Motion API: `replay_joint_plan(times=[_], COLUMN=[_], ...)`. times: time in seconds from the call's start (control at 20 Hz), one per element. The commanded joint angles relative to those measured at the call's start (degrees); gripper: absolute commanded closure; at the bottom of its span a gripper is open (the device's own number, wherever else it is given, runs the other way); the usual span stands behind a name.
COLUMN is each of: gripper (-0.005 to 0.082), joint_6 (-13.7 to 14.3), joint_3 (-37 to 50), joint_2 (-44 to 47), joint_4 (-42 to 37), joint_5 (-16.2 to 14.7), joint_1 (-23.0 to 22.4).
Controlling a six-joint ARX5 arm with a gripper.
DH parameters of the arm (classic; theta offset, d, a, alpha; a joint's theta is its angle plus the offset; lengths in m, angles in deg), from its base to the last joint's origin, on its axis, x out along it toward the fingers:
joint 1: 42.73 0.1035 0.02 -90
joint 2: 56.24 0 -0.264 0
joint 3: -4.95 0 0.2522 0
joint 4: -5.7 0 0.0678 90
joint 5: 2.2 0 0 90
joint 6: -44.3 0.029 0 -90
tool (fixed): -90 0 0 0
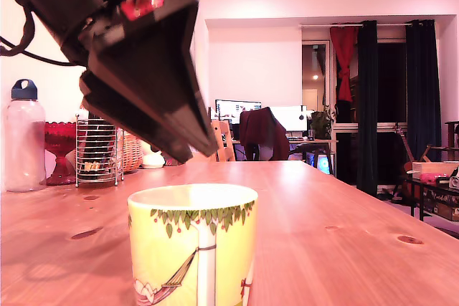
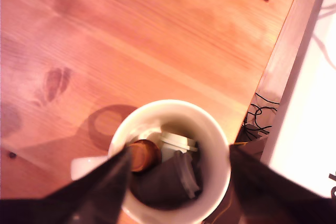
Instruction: Pick the coffee capsule and then drop it inside the coffee cup in front of you
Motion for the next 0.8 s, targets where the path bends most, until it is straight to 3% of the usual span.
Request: replay_joint_plan(times=[0.0, 0.4, 0.75], gripper=[0.0781, 0.0781, 0.0781], joint_6=[-0.2, -0.2, -0.2], joint_3=[-0.1, 2.5, 8.2], joint_2=[-0.3, -5.6, -12.1], joint_4=[-1.9, -9.6, -15.4], joint_5=[0.2, -0.5, 0.0], joint_1=[1.1, 8.8, 18.8])
